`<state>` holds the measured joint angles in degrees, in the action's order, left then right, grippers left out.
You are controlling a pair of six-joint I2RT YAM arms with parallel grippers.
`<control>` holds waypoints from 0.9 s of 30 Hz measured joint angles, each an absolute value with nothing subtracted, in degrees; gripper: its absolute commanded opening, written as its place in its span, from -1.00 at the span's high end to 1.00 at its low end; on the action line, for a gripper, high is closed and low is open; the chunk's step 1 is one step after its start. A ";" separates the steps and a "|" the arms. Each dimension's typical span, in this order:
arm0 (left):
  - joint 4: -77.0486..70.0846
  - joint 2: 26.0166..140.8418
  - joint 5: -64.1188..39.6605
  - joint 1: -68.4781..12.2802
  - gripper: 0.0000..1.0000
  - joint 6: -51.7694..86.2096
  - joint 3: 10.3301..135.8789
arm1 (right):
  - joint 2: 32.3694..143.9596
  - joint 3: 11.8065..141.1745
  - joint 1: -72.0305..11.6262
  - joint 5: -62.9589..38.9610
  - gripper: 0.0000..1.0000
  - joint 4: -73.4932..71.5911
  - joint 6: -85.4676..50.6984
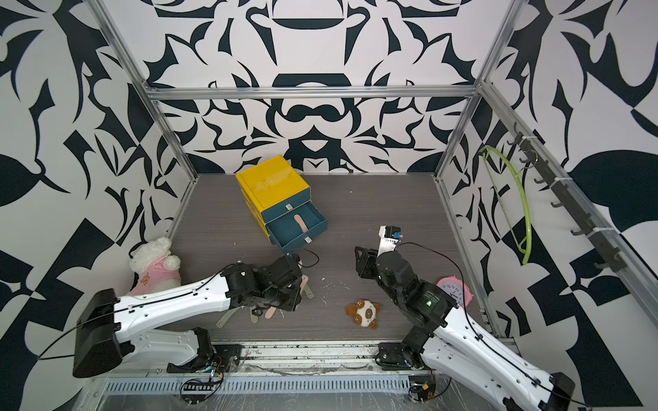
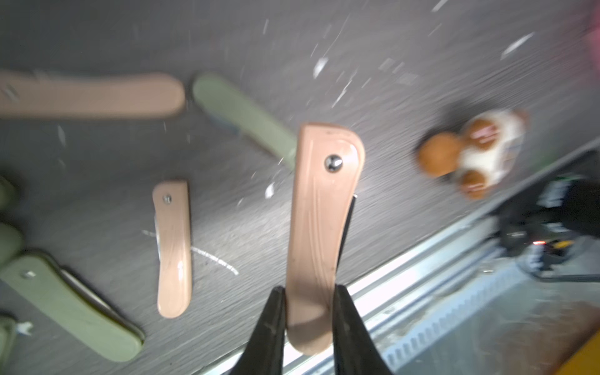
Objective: Place the fruit knives into the drawer by color
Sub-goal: Pick up the fruit knife from the center of the board, then place the fruit knife in the drawer.
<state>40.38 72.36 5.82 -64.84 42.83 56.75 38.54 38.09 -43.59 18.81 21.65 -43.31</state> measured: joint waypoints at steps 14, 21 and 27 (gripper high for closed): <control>44.23 90.11 12.84 -48.51 0.70 23.99 84.82 | 38.54 38.09 -43.57 18.87 -0.01 22.33 -43.33; 45.98 99.85 15.03 -44.47 0.67 20.03 90.50 | 37.32 38.09 -43.57 18.26 -0.01 22.94 -43.35; 46.52 102.00 15.49 -43.42 0.09 19.40 92.25 | 36.77 38.09 -43.57 17.04 -0.03 23.16 -43.31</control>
